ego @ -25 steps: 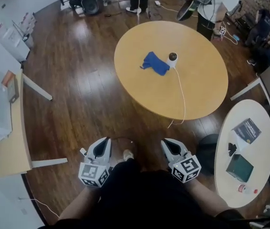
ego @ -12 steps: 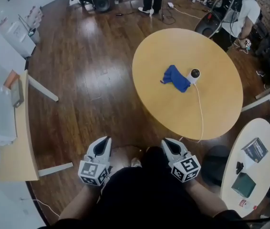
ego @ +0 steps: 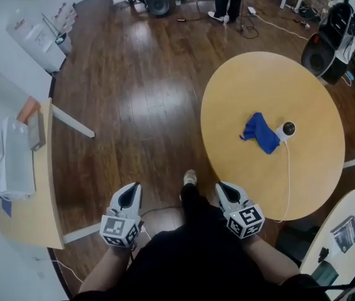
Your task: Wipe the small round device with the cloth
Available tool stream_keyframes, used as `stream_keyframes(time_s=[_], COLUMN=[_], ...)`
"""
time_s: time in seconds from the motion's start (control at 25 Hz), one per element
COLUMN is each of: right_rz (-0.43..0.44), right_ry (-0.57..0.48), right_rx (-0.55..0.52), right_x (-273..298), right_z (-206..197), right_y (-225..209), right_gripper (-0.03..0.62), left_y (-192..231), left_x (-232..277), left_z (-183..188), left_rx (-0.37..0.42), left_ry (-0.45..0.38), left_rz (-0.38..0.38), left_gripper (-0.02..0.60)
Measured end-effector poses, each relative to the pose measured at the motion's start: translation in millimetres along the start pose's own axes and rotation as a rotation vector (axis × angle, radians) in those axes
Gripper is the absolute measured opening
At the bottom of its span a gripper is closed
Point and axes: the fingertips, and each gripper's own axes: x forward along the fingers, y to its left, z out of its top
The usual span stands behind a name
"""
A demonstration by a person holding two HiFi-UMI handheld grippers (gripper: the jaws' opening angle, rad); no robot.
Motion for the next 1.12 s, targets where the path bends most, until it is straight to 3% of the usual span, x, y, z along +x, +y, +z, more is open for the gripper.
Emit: stream_keyframes(time_s=[0.24, 0.4, 0.52, 0.72, 0.92, 1.12], right_rz=[0.033, 0.001, -0.045, -0.195, -0.413, -0.646], right_ry=[-0.042, -0.069, -0.082, -0.078, -0.175, -0.25], right_rx=[0.049, 0.081, 0.083, 0.15, 0.204, 0.257], right_x=[109.8, 164.4, 172.5, 154.0, 113.4, 77.6], right_z=[35.9, 64.3, 78.5, 87.3, 94.1, 71.7], right_y=[-24.2, -59.5, -82.6, -132.9, -186.9, -203.6], right_gripper=[0.002, 0.002, 0.002, 0.002, 0.002, 0.002], left_y=[65.2, 80.7, 81.8, 45.6, -6.9, -62.5], left_x=[69.8, 139.9, 190.9, 252.1, 308.1, 354.9], left_z=[28.4, 74.9, 111.9, 164.1, 185.2, 186.1], left_rx=[0.011, 0.083, 0.135, 0.135, 0.237, 0.346], left_ry=[0.091, 0.062, 0.043, 0.027, 0.041, 0.043], left_rz=[-0.008, -0.074, -0.137, -0.31, -0.507, -0.759], left_gripper=[0.003, 0.003, 0.003, 0.003, 0.003, 0.003])
